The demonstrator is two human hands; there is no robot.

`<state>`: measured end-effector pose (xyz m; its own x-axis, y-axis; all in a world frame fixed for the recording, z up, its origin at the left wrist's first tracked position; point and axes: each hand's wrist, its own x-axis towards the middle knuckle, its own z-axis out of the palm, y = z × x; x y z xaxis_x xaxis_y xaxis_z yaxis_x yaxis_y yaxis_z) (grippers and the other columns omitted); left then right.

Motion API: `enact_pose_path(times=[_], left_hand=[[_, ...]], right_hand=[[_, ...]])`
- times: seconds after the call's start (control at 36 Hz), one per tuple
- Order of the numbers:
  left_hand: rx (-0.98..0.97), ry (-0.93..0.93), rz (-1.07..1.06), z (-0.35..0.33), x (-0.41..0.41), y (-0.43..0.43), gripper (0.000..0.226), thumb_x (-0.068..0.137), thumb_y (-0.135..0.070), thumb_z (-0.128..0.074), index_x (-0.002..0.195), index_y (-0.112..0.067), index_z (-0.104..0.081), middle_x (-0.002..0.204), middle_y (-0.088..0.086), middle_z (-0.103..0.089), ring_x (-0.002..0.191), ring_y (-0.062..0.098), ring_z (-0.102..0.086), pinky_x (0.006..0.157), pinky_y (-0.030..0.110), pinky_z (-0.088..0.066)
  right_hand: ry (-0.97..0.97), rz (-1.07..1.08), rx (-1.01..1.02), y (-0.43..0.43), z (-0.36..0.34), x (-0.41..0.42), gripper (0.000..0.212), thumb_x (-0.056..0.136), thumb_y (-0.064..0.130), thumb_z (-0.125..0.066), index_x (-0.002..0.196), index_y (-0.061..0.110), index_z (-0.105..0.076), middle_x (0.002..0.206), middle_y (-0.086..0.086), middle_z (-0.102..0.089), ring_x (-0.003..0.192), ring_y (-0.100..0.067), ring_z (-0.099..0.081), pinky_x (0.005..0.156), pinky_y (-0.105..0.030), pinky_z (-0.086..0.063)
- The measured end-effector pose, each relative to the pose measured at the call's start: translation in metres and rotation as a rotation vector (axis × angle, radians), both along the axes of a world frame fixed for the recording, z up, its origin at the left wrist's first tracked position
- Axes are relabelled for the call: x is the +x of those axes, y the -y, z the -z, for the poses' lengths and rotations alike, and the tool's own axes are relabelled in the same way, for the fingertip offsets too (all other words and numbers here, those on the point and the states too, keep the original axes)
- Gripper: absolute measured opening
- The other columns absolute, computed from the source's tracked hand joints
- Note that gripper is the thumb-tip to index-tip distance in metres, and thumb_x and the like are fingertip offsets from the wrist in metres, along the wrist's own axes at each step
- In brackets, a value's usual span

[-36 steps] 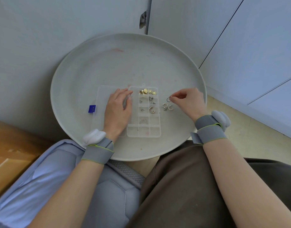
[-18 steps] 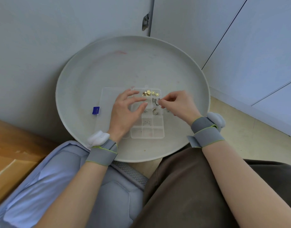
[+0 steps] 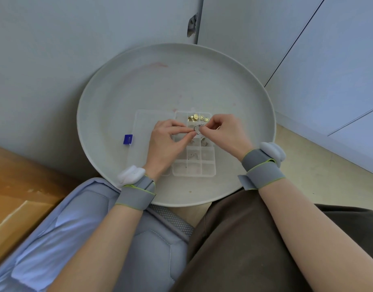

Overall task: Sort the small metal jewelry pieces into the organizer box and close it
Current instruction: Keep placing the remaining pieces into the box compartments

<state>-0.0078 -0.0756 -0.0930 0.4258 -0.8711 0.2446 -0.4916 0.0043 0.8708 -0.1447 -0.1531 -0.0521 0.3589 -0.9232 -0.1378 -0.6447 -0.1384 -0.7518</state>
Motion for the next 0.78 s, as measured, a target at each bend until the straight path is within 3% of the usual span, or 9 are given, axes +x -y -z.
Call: enact_pose_path(times=[0.25,0.36,0.53,0.64,0.78], left_hand=[[0.016,-0.003,-0.004,-0.002,0.002,0.000,0.006,0.077,-0.026,-0.074,0.083,-0.026,-0.075,0.091,-0.011,-0.067,0.100,0.009,-0.050,0.088,0.015,-0.038],[0.020,0.042,-0.005,0.001,0.003,0.000,0.009,0.079,-0.025,-0.073,0.087,-0.021,-0.075,0.094,-0.009,-0.067,0.102,0.012,-0.049,0.088,0.011,-0.034],[0.024,0.053,0.010,0.003,0.004,0.002,0.010,0.080,-0.028,-0.072,0.088,-0.024,-0.075,0.096,-0.012,-0.066,0.105,0.012,-0.047,0.089,0.007,-0.030],[0.029,0.029,0.029,0.004,0.003,0.002,0.008,0.080,-0.029,-0.071,0.088,-0.029,-0.073,0.099,-0.014,-0.065,0.108,0.012,-0.044,0.090,0.005,-0.027],[0.042,0.042,0.048,0.005,0.003,0.003,0.008,0.080,-0.031,-0.071,0.088,-0.030,-0.074,0.103,-0.016,-0.064,0.110,0.011,-0.041,0.091,0.004,-0.025]], right_hand=[[0.051,-0.067,0.062,0.002,-0.001,-0.004,0.012,0.076,0.028,-0.071,0.073,0.017,-0.071,0.069,0.003,-0.068,0.047,0.008,-0.049,0.048,-0.002,-0.035],[0.088,-0.093,0.086,0.003,-0.002,-0.010,0.007,0.077,0.027,-0.073,0.079,0.020,-0.072,0.067,0.010,-0.065,0.048,0.010,-0.050,0.053,-0.003,-0.036],[0.112,-0.091,0.059,0.007,0.002,-0.014,0.001,0.079,0.027,-0.072,0.080,0.028,-0.071,0.070,0.014,-0.066,0.051,0.003,-0.049,0.061,-0.015,-0.040],[0.114,-0.103,0.032,0.007,0.004,-0.013,0.002,0.081,0.029,-0.070,0.083,0.030,-0.071,0.073,0.013,-0.067,0.058,-0.005,-0.049,0.062,-0.016,-0.041],[0.099,-0.106,0.021,0.008,0.006,-0.012,0.004,0.082,0.030,-0.069,0.084,0.027,-0.071,0.074,0.011,-0.069,0.058,-0.004,-0.050,0.060,-0.014,-0.041]])
